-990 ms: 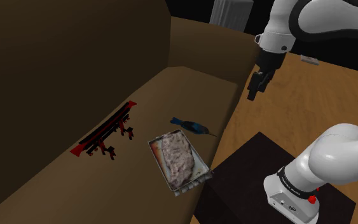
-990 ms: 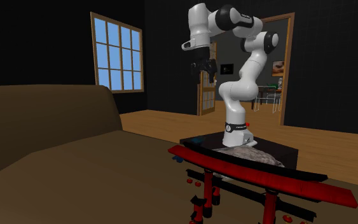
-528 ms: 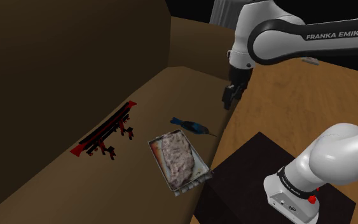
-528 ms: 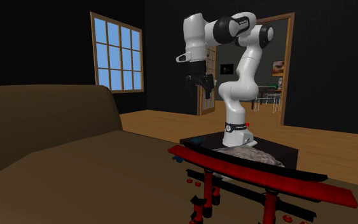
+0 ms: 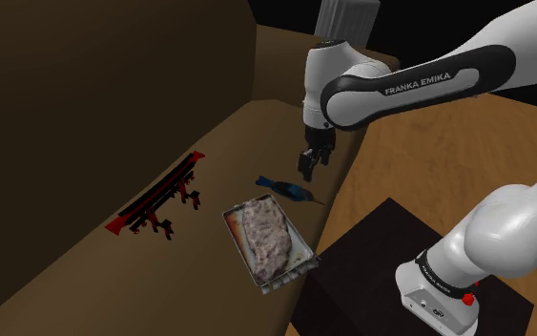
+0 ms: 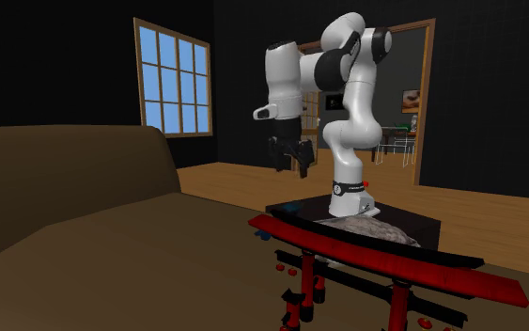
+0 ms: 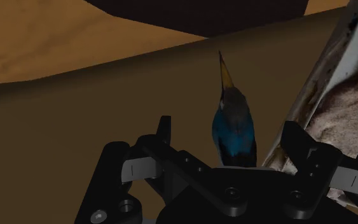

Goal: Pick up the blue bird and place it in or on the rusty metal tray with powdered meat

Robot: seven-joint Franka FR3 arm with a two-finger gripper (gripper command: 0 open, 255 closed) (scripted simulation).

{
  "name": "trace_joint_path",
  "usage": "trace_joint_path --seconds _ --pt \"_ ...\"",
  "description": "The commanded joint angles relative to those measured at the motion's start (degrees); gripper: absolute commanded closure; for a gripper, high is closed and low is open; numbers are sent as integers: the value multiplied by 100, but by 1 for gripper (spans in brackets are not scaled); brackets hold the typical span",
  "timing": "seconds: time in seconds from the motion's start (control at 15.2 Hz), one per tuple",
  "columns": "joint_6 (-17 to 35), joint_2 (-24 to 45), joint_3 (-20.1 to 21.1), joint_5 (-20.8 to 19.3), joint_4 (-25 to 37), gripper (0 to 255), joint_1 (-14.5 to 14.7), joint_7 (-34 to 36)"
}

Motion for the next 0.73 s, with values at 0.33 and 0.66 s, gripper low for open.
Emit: trace_joint_path --seconds 0.33,0.66 --pt "724 1705 295 -758 705 0 112 689" --pt "1112 1887 265 -859 484 0 119 760"
